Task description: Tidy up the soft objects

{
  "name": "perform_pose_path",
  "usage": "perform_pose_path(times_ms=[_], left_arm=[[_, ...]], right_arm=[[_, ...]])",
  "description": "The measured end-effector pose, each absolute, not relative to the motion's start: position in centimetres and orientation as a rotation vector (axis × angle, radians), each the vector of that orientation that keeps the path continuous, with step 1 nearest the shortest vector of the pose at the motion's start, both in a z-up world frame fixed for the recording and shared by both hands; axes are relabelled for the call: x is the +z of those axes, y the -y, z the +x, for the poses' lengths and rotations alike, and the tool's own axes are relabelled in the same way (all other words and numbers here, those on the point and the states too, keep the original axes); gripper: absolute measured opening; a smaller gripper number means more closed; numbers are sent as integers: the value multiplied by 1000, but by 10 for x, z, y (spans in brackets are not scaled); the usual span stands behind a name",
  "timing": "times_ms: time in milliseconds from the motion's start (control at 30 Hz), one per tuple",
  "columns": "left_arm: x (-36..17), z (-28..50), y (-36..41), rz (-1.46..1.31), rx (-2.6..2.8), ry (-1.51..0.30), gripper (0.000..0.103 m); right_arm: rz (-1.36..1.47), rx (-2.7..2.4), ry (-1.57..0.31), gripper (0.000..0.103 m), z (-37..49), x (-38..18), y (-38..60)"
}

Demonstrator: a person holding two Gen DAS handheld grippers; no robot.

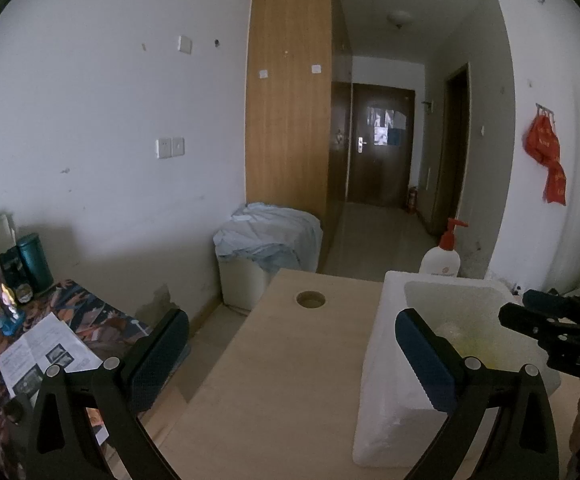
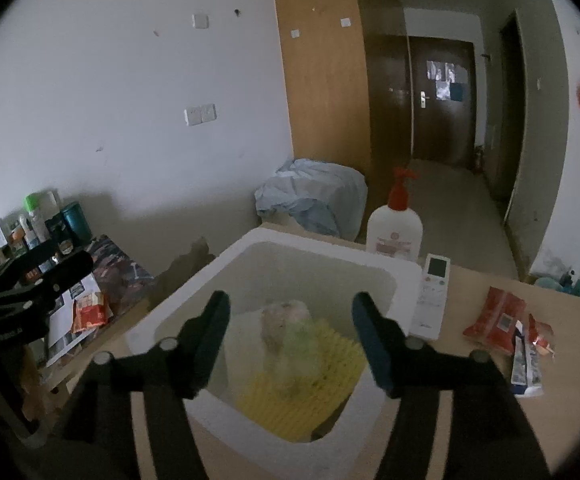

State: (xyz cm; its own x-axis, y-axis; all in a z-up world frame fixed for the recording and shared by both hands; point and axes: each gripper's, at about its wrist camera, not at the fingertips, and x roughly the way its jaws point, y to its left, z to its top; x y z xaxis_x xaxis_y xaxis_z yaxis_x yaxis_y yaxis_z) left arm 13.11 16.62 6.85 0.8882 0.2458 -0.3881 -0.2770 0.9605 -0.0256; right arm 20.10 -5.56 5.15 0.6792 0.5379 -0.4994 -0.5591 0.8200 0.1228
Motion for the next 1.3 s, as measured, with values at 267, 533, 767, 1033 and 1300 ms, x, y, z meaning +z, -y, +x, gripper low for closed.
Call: perform_pose_path(times_ms=[267,533,767,1033,1300], left_arm=[[71,131,-166,-81,269,-390,103],[72,132,-161,-73,265,-391,103],[73,131,-150,-67,249,-385,103],[78,131,-124,-48,187,-377,103],[84,134,-84,-15,94,-367,103]], right_arm=[[-48,610,-539,95,200,53,55],[-47,591,-514,103,199,55,58],[-18,583,-502,103,196,58,71],[3,510,-492,103,186,62,101],[41,410,-478,103,168,63,148]])
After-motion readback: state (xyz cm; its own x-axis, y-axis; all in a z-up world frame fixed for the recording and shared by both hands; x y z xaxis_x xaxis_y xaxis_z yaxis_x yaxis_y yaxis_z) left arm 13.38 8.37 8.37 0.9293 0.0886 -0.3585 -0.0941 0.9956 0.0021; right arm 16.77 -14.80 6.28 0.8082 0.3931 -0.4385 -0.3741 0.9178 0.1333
